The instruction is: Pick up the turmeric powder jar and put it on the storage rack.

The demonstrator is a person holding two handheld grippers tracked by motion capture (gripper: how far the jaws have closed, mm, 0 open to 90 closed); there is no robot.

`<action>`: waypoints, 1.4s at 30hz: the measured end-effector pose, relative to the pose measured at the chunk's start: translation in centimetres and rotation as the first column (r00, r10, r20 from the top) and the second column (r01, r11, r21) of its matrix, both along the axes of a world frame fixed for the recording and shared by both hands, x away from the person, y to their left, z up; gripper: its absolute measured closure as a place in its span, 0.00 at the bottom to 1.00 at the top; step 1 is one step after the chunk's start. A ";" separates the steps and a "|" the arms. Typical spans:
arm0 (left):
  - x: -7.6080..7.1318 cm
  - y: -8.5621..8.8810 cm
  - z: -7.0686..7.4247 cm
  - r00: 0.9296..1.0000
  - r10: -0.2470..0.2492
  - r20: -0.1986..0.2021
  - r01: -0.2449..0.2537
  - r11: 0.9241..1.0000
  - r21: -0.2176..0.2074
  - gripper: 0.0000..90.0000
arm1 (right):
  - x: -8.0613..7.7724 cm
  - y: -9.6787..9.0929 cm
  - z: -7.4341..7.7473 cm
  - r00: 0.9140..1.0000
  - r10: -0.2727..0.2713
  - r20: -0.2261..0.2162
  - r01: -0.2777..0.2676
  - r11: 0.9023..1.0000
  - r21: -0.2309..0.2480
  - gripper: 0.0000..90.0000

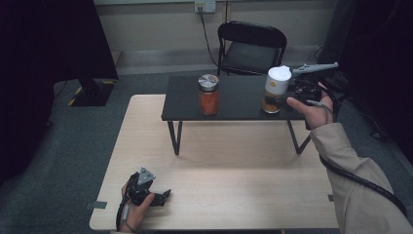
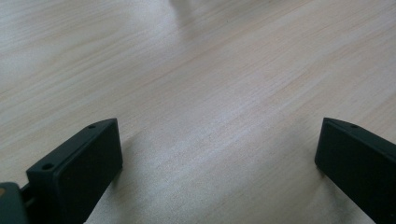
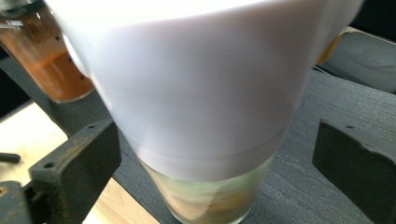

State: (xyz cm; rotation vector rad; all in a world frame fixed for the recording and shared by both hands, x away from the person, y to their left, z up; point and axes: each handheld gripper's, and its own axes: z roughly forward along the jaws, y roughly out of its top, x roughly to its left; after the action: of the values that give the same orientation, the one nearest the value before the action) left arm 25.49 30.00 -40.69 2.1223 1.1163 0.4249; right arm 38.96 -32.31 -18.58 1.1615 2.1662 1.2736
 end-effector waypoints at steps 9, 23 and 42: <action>0.0 0.0 0.0 1.000 -0.002 0.000 0.002 1.000 0.002 0.00 | -0.9 0.5 0.1 1.000 -0.013 0.011 0.013 1.000 -0.019 0.00; 0.0 0.0 0.0 1.000 -0.001 0.000 0.001 1.000 0.001 0.00 | -2.0 0.1 -0.2 1.000 0.004 0.009 -0.005 1.000 0.017 0.01; 0.0 0.0 0.0 1.000 -0.001 0.001 0.001 1.000 0.001 0.00 | -4.5 0.1 -1.5 0.999 0.033 0.033 -0.033 0.999 -0.016 0.00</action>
State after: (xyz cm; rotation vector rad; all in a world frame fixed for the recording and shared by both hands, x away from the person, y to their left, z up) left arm 25.50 30.00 -40.68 2.1230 1.1153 0.4256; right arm 34.42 -32.21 -20.07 1.0955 2.1762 1.2779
